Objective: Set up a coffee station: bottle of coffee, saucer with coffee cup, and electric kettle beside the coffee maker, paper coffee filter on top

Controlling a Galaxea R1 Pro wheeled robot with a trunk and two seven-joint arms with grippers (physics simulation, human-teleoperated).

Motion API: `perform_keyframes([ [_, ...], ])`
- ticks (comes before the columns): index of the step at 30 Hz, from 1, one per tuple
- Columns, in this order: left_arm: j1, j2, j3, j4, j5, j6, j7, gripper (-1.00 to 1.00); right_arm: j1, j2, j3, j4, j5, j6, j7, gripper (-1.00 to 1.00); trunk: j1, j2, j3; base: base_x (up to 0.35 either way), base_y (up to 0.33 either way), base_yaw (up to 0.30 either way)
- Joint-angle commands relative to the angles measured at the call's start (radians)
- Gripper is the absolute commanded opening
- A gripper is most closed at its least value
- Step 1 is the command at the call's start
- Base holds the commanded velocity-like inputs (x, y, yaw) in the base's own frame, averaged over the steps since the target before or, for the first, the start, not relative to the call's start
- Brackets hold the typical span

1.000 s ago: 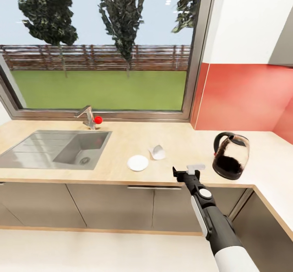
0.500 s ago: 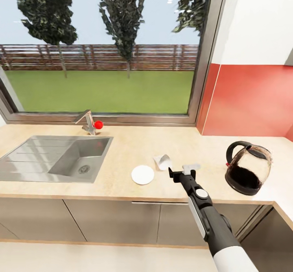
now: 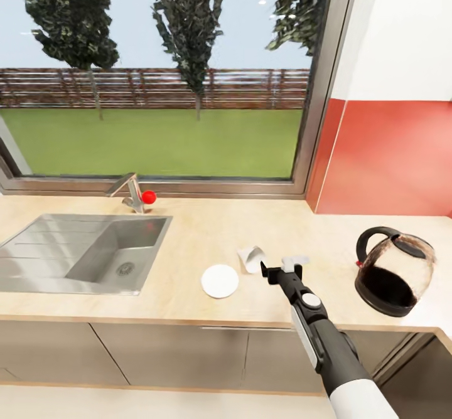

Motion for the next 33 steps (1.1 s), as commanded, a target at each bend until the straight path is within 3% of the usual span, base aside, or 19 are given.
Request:
perform_keyframes([
  [1,0.001,0.000,0.001,0.000,0.009,0.008,0.001,1.00,-0.001,0.000,0.000,0.005,0.005,0.006,0.001,1.00,0.001,-0.002,-0.002,0.325,0.000,0.000],
  [27,0.014,-0.003,0.002,0.000,0.009,0.024,0.002,1.00,-0.001,0.000,0.000,0.107,0.005,-0.002,-0.002,1.00,0.001,-0.002,-0.002,0.119,0.000,0.000],
  [33,0.015,-0.003,0.002,0.000,0.009,0.024,0.002,1.00,-0.001,0.000,0.000,0.161,0.006,-0.066,-0.002,1.00,0.001,-0.002,-0.002,0.048,0.000,0.000],
])
